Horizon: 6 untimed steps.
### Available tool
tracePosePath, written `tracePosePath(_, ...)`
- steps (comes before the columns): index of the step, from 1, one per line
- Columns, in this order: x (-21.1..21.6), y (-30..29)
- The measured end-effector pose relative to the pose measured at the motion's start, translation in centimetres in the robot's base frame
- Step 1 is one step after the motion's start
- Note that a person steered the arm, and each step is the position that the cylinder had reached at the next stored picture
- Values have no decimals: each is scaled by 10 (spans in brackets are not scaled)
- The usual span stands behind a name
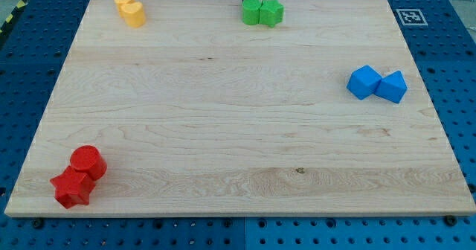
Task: Push green star towards center
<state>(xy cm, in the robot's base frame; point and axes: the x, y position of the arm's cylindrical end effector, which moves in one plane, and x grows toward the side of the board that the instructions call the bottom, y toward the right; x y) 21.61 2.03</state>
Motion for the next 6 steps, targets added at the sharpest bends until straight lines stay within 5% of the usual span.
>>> tracePosePath(3,58,3)
tracePosePath(5,-10,-29)
tracePosePath(6,-13,7)
